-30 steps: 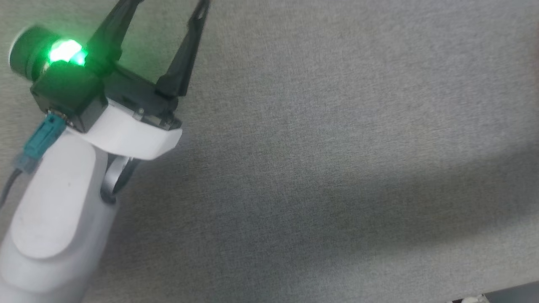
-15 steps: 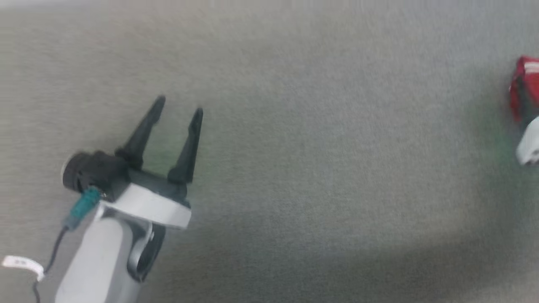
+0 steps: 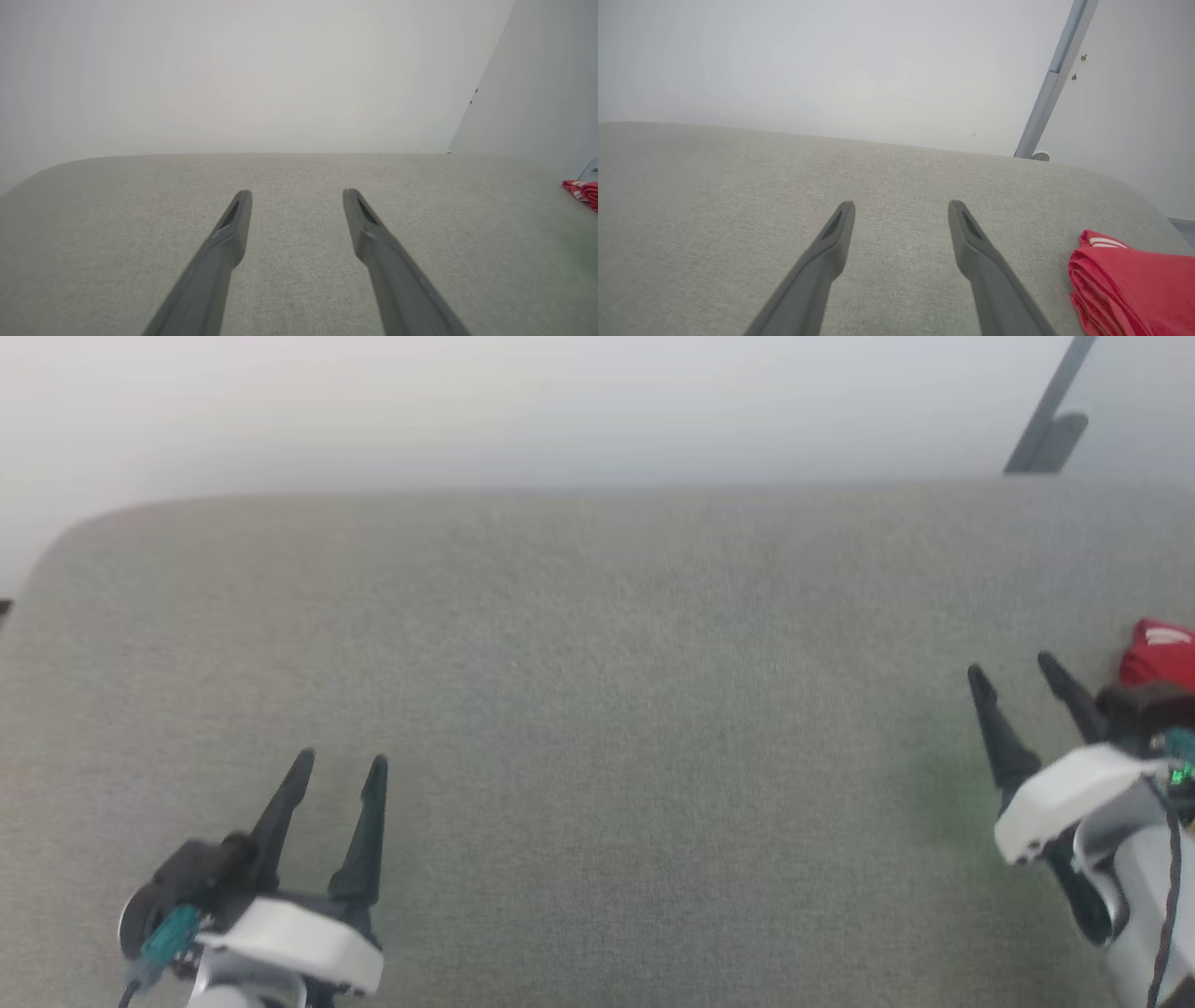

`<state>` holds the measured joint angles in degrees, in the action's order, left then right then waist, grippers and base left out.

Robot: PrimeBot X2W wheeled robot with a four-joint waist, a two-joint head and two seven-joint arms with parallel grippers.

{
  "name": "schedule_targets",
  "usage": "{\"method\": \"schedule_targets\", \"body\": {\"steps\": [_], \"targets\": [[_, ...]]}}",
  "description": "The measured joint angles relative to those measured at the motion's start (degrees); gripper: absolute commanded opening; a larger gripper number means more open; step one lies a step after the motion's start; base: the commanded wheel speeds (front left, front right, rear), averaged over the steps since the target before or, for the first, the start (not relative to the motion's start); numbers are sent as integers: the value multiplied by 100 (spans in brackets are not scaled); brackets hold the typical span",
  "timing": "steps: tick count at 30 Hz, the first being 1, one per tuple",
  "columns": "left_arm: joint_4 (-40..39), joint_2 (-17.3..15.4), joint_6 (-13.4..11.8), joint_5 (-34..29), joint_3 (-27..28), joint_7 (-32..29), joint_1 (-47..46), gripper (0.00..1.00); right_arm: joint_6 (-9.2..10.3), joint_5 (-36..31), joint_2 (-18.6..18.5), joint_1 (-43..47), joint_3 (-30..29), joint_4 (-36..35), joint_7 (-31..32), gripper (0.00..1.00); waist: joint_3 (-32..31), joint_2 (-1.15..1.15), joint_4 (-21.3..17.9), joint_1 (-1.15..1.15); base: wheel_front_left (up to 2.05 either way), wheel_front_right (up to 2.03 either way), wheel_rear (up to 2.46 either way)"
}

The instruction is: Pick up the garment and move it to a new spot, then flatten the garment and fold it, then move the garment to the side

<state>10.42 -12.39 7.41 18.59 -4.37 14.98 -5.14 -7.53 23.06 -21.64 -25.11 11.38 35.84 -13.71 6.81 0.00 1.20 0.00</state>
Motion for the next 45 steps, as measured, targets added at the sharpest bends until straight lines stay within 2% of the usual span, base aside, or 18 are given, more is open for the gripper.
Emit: {"method": "schedule_targets", "body": {"steps": [9,26,33,45], "targets": [[-152,63,0,-11,337,0,695,100,0,164,66,905,-23,-845,-92,100,-633,0,152,0,0,0,0],[-755,191,0,-79,659,0,1458,100,1,132,378,2291,-1002,-2249,16,100,-879,0,238,0,0,0,0],[-862,190,0,-97,675,0,1552,100,1,1,637,2625,-1322,-2696,145,100,-922,0,231,0,0,0,0],[-938,249,0,-119,714,0,1553,100,2,-44,747,2757,-1508,-3065,414,100,-905,0,207,0,0,0,0]]}}
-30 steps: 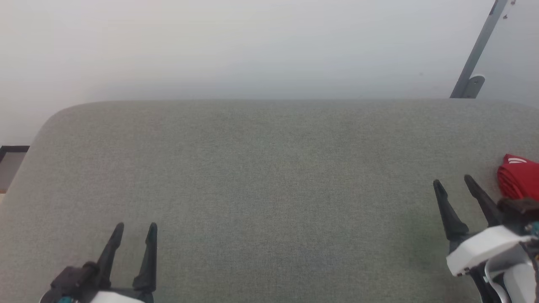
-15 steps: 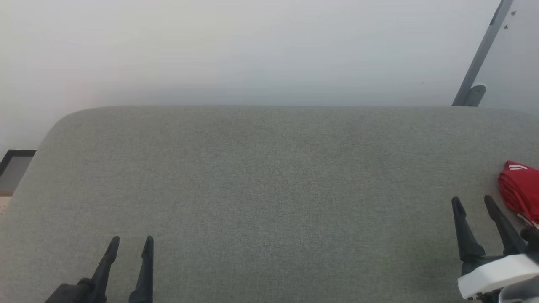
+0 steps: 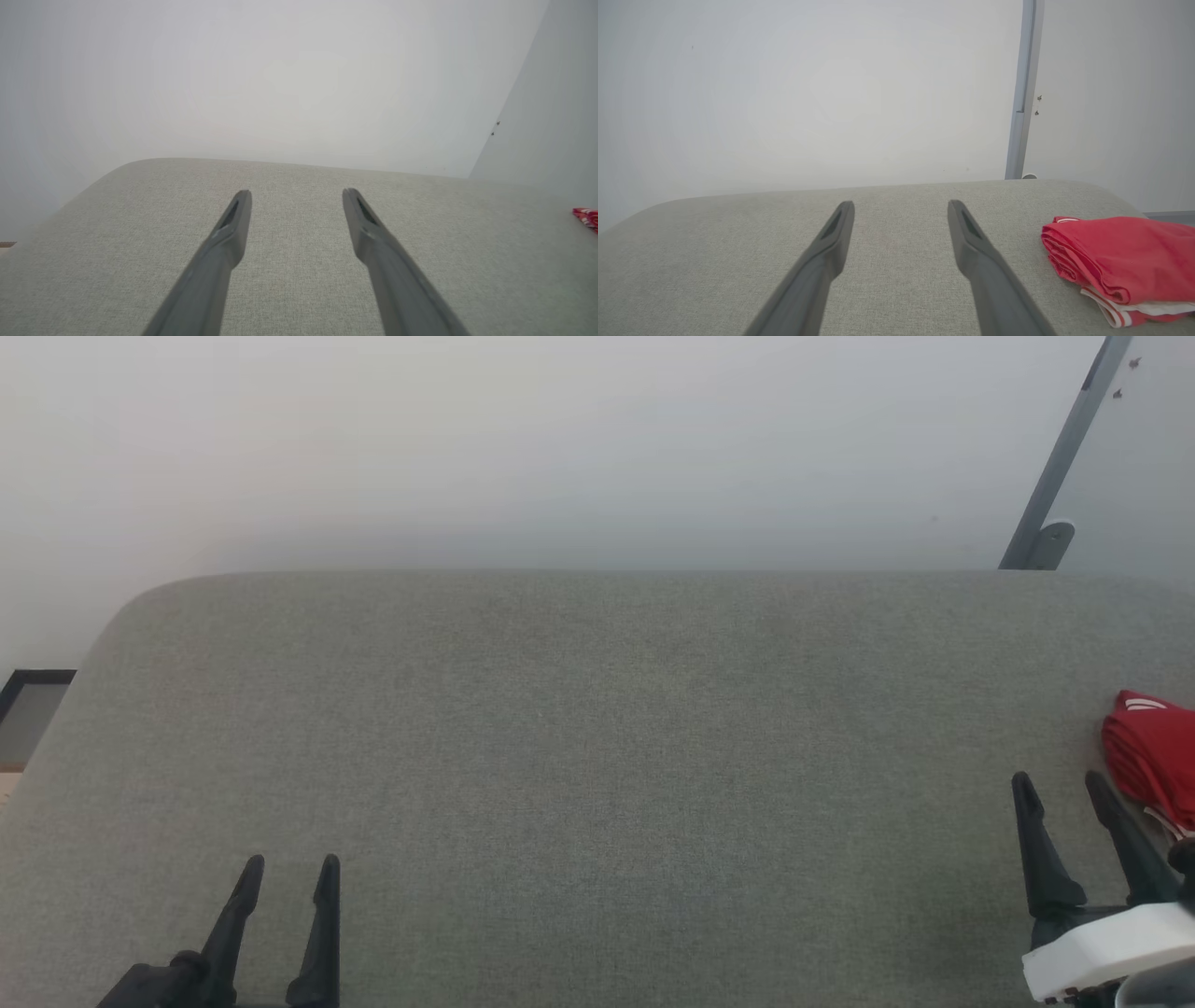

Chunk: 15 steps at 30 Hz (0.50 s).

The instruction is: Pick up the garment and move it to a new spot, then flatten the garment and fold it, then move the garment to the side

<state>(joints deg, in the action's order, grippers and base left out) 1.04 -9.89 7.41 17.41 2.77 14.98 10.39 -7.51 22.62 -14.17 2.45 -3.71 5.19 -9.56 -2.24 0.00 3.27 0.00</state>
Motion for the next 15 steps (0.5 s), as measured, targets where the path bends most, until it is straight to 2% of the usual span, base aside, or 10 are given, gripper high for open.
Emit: {"method": "schedule_targets", "body": {"steps": [8,9,15], "targets": [[14,-7,0,1,5,0,4,100,0,10,30,32,13,-54,19,100,22,0,-15,0,0,0,0],[30,-3,-1,-1,8,0,7,0,-1,12,41,35,16,-37,16,0,24,0,-17,0,0,0,0],[311,134,-1,90,-56,-40,24,0,-1,86,209,209,49,256,54,0,29,0,-23,0,0,0,0]]}}
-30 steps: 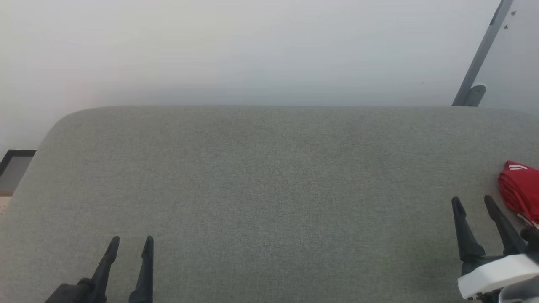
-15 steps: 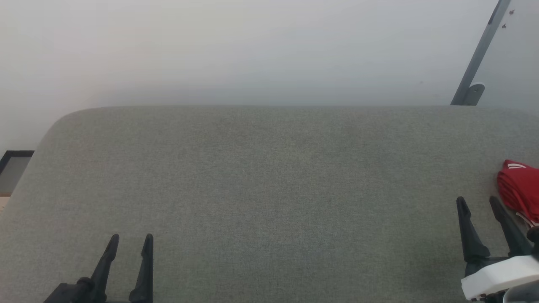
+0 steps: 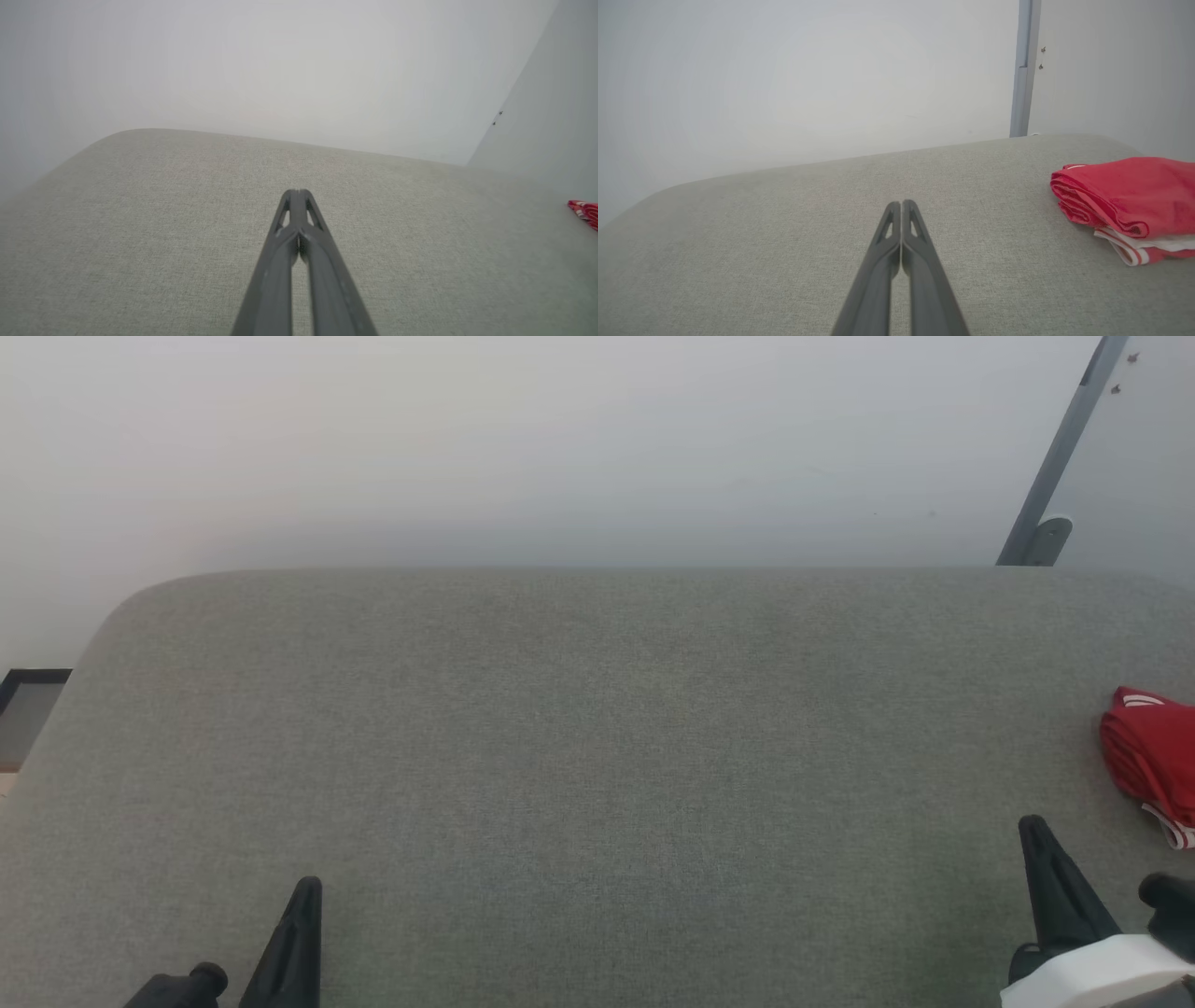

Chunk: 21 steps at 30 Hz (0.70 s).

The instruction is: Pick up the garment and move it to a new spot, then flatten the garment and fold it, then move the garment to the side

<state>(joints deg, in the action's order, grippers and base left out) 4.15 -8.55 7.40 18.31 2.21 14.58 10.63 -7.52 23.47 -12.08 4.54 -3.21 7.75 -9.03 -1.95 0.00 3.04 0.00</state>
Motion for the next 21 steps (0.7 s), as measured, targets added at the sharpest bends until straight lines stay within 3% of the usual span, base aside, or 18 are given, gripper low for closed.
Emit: {"method": "schedule_targets", "body": {"steps": [21], "targets": [[281,89,0,1907,30,-492,-314,0,1,1739,227,-191,-76,162,380,0,34,0,-49,0,0,0,0]]}}
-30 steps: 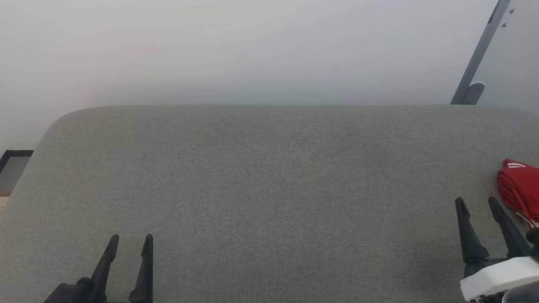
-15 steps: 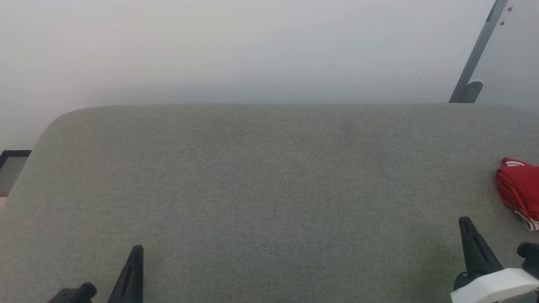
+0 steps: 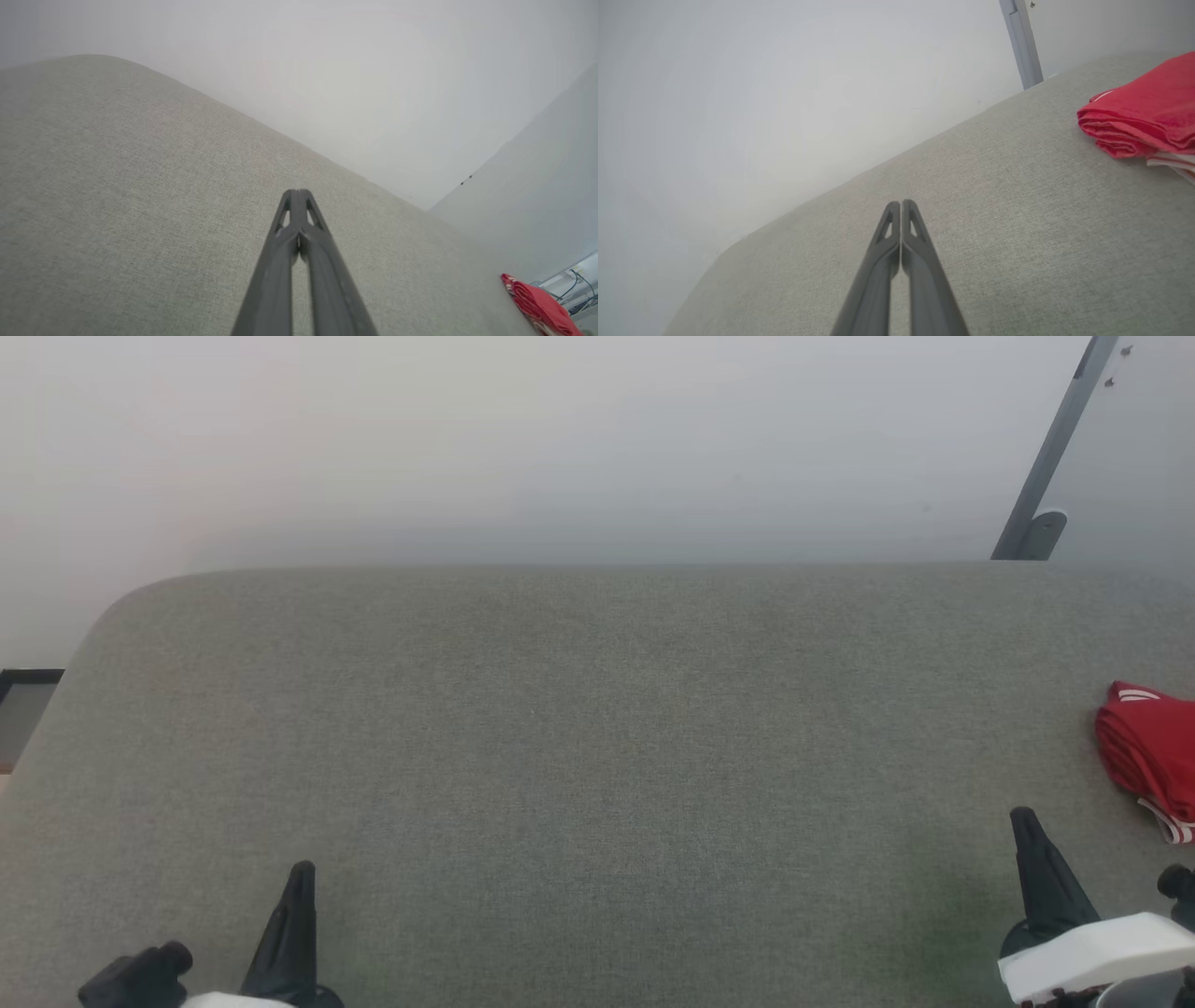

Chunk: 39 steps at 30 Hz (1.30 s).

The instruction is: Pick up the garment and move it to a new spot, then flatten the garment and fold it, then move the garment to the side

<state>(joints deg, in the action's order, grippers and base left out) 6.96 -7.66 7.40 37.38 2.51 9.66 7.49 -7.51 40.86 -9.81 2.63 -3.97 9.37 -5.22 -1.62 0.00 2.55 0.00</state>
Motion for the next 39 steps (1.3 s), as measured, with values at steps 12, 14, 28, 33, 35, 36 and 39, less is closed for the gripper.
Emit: {"method": "schedule_targets", "body": {"steps": [12,14,28,33,35,36,39], "targets": [[107,64,0,971,41,-253,-223,0,2,878,115,-166,-37,64,211,0,21,0,-29,0,0,0,0],[130,71,0,1121,47,-285,-258,0,2,1020,130,-178,-43,71,231,0,24,0,-34,0,0,0,0],[254,130,0,2058,90,-547,-463,0,3,1883,252,-301,-100,175,426,0,48,0,-68,0,0,0,0],[285,153,0,2375,111,-626,-555,0,3,2168,286,-367,-119,194,486,0,56,0,-80,0,0,0,0],[308,164,0,2469,118,-661,-571,0,3,2275,300,-391,-124,203,524,0,60,0,-85,0,0,0,0],[315,168,0,2553,121,-676,-587,0,3,2330,309,-402,-127,208,526,0,62,0,-88,0,0,0,0],[337,188,0,2722,130,-714,-650,0,3,2492,330,-412,-133,216,578,0,67,0,-95,0,0,0,0]]}}
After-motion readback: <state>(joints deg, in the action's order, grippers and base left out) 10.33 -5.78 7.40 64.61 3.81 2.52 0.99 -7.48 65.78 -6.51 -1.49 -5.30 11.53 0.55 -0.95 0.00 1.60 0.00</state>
